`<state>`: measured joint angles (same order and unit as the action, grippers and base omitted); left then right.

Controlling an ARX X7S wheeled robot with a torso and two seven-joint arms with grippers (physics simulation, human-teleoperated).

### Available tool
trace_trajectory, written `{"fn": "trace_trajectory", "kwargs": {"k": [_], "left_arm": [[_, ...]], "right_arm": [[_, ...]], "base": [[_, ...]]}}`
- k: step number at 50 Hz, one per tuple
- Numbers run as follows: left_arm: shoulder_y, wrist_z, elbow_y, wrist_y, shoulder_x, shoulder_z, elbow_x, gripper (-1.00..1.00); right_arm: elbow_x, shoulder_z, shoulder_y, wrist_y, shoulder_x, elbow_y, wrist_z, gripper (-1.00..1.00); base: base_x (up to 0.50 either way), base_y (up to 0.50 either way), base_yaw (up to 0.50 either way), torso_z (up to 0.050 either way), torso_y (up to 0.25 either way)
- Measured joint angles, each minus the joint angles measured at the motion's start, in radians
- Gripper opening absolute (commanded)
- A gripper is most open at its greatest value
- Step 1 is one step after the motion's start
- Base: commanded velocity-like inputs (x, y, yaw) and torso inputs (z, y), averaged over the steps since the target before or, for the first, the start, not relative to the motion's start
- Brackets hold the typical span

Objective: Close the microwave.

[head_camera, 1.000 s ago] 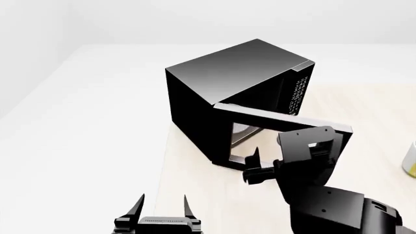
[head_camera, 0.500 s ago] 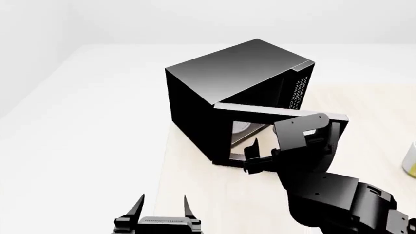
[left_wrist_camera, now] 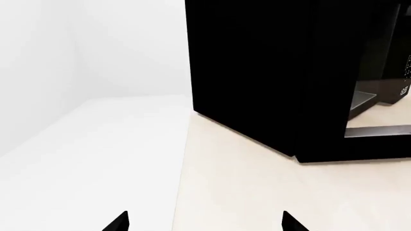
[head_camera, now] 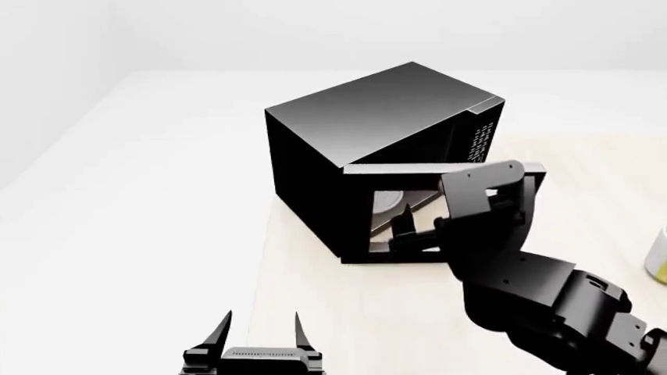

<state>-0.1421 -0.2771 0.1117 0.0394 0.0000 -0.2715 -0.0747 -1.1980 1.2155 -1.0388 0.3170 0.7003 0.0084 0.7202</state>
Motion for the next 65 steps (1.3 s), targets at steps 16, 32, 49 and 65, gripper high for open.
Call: {"fn": "trace_trajectory", "kwargs": {"k": [16, 32, 49, 65], "left_arm": [[0.0, 0.0, 0.0, 0.0, 0.0, 0.0, 0.0, 1.0], [0.0, 0.0, 0.0, 0.0, 0.0, 0.0, 0.0, 1.0], [0.0, 0.0, 0.0, 0.0, 0.0, 0.0, 0.0, 1.0], [0.0, 0.0, 0.0, 0.0, 0.0, 0.0, 0.0, 1.0]], "right_arm": [[0.016, -0.005, -0.017, -0.009, -0.034, 0.083, -0.059, 1.0], [0.036, -0.002, -0.042, -0.005, -0.066, 0.181, -0.124, 1.0], [0.082, 0.026, -0.076, 0.012, -0.079, 0.251, -0.219, 1.0], [0.097, 0.035, -0.107, 0.014, -0.107, 0.334, -0.313, 1.0]], "base": [[0.0, 0.0, 0.0, 0.0, 0.0], [0.0, 0.0, 0.0, 0.0, 0.0], [0.0, 0.0, 0.0, 0.0, 0.0], [0.0, 0.0, 0.0, 0.0, 0.0]]}}
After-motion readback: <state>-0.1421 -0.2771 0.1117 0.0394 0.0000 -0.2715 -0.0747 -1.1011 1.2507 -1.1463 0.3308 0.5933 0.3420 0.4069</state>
